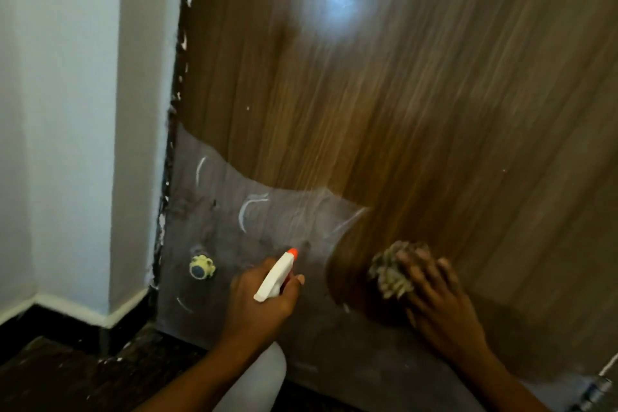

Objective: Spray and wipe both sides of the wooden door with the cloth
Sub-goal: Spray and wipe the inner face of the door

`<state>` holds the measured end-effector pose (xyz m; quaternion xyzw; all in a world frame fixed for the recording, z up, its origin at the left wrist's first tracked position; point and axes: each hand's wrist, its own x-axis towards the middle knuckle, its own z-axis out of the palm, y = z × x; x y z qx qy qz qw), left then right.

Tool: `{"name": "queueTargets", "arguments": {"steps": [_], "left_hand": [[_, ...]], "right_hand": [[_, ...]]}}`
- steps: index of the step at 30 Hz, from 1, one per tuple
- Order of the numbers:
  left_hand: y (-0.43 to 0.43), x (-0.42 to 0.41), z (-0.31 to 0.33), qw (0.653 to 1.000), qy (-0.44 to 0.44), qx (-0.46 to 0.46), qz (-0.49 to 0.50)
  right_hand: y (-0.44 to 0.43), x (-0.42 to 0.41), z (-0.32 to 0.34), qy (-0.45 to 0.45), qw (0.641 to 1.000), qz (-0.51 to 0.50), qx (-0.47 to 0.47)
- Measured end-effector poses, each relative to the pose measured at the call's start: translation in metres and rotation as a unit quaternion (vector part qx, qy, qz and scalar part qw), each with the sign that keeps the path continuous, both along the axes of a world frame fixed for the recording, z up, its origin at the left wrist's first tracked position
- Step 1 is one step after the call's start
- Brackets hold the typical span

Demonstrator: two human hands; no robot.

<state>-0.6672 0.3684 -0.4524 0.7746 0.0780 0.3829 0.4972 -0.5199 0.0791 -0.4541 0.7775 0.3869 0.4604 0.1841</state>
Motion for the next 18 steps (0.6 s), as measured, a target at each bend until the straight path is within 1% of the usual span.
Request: {"name": "queueTargets", "arguments": {"steps": [2, 3, 4, 5, 7, 8, 10, 12, 13, 15, 17, 18], "left_hand": [[0.011, 0.003, 0.010, 1.000, -0.002, -0.011, -0.008], [0.016, 0.005, 0.014, 1.000, -0.004, -0.009, -0.013], [0.020, 0.007, 0.018, 1.000, -0.005, -0.002, -0.014], [0.025, 0.008, 0.021, 1.000, -0.003, 0.002, -0.011], [0.033, 0.009, 0.023, 1.000, -0.006, -0.002, -0.006], [0.037, 0.010, 0.022, 1.000, -0.008, -0.007, -0.006], [0.043, 0.011, 0.019, 1.000, -0.001, -0.015, -0.013], [0.048, 0.012, 0.017, 1.000, 0.006, -0.009, -0.014], [0.051, 0.012, 0.016, 1.000, 0.007, -0.004, -0.011], [0.058, 0.012, 0.012, 1.000, 0.009, 0.001, -0.005], [0.065, 0.012, 0.007, 1.000, 0.019, -0.001, 0.000], [0.068, 0.011, 0.005, 1.000, 0.023, -0.006, 0.001]], "right_hand": [[0.043, -0.001, 0.033, -0.010, 0.989, 0.005, 0.146], [0.068, -0.001, 0.046, -0.012, 0.983, 0.020, 0.183], [0.091, 0.000, 0.054, -0.011, 0.984, 0.042, 0.173], [0.110, 0.002, 0.057, -0.010, 0.991, 0.068, 0.118], [0.132, 0.007, 0.050, -0.013, 0.992, 0.114, -0.045], [0.136, 0.010, 0.041, -0.008, 0.986, 0.124, -0.112], [0.127, 0.011, 0.018, 0.003, 0.970, 0.111, -0.216], [0.099, 0.012, 0.000, -0.010, 0.943, 0.094, -0.320], [0.080, 0.013, -0.002, -0.018, 0.931, 0.095, -0.351], [0.046, 0.014, 0.010, -0.040, 0.929, 0.096, -0.356], [0.038, 0.012, 0.033, -0.061, 0.945, 0.080, -0.312], [0.048, 0.010, 0.045, -0.057, 0.959, 0.065, -0.271]]}}
